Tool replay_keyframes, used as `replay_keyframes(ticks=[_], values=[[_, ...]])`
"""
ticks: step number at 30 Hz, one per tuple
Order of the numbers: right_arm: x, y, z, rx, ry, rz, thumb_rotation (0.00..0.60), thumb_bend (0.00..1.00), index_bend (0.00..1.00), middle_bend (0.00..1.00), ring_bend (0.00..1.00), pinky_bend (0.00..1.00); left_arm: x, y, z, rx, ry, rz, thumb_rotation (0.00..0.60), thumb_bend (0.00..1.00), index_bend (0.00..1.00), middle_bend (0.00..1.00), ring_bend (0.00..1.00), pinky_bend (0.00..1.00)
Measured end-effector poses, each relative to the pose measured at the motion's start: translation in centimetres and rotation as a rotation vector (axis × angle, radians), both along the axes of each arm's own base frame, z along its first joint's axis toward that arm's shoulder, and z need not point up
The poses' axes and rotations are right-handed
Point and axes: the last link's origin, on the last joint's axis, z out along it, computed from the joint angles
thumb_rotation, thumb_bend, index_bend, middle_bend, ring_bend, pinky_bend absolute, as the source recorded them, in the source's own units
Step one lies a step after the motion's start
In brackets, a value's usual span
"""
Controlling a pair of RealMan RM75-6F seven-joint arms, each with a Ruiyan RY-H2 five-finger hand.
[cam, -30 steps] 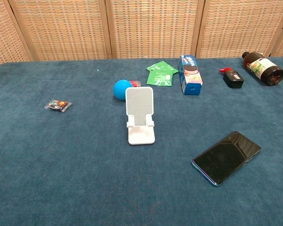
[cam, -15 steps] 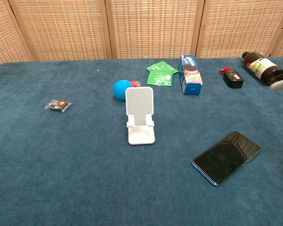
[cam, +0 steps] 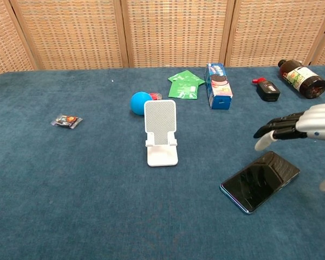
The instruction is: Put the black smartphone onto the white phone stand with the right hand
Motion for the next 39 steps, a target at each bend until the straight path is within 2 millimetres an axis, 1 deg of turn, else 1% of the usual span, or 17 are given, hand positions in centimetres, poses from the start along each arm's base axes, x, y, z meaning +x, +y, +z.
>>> replay_keyframes(ticks=[4, 10, 13, 18, 23, 28, 32, 34, 35, 37, 39], values=[[0.6, -0.7, -2.5, 0.027, 0.02, 0.039, 0.6, 0.07, 0.22, 0.17, 0.13, 0.21, -0.2, 0.3, -0.3, -0.007, 0.01, 0.016, 0.6, 0.0, 0.0, 0.0, 0.0, 0.0], [0.8, -1.8, -4.6, 0.035, 0.088, 0.083, 0.6, 0.09, 0.24, 0.18, 0.13, 0.21, -0.3, 0.6, -0.5, -0.017, 0.017, 0.029, 0.6, 0.0, 0.0, 0.0, 0.0, 0.0], [0.8, -1.9, -5.2, 0.042, 0.128, 0.104, 0.6, 0.1, 0.24, 0.19, 0.13, 0.21, -0.4, 0.7, -0.5, -0.014, 0.017, 0.035, 0.6, 0.0, 0.0, 0.0, 0.0, 0.0], [1.1, -1.7, -5.5, 0.054, 0.159, 0.108, 0.6, 0.12, 0.24, 0.2, 0.14, 0.2, -0.5, 0.8, -0.5, -0.017, 0.018, 0.041, 0.6, 0.0, 0.0, 0.0, 0.0, 0.0], [1.3, -1.5, -5.2, 0.059, 0.181, 0.106, 0.6, 0.12, 0.24, 0.19, 0.14, 0.19, -0.6, 0.8, -0.5, -0.018, 0.017, 0.043, 0.6, 0.0, 0.0, 0.0, 0.0, 0.0], [0.9, -1.1, -4.9, 0.064, 0.191, 0.107, 0.6, 0.12, 0.24, 0.18, 0.14, 0.15, -0.6, 0.7, -0.5, -0.018, 0.017, 0.042, 0.6, 0.0, 0.0, 0.0, 0.0, 0.0], [0.8, -0.8, -5.0, 0.065, 0.183, 0.11, 0.6, 0.12, 0.25, 0.19, 0.14, 0.15, -0.5, 0.7, -0.5, -0.019, 0.014, 0.039, 0.6, 0.0, 0.0, 0.0, 0.0, 0.0], [0.6, -0.8, -5.2, 0.067, 0.18, 0.106, 0.6, 0.13, 0.27, 0.2, 0.14, 0.15, -0.4, 0.7, -0.6, -0.021, 0.014, 0.036, 0.6, 0.0, 0.0, 0.0, 0.0, 0.0], [0.6, -0.8, -5.3, 0.068, 0.18, 0.106, 0.6, 0.14, 0.3, 0.22, 0.16, 0.16, -0.4, 0.7, -0.6, -0.021, 0.013, 0.036, 0.6, 0.0, 0.0, 0.0, 0.0, 0.0], [0.6, -0.8, -5.6, 0.069, 0.173, 0.11, 0.6, 0.19, 0.38, 0.29, 0.21, 0.2, -0.4, 0.7, -0.6, -0.022, 0.012, 0.035, 0.6, 0.0, 0.0, 0.0, 0.0, 0.0], [0.6, -0.7, -5.7, 0.07, 0.161, 0.115, 0.6, 0.28, 0.5, 0.41, 0.33, 0.31, -0.4, 0.7, -0.6, -0.021, 0.011, 0.036, 0.6, 0.0, 0.0, 0.0, 0.0, 0.0]])
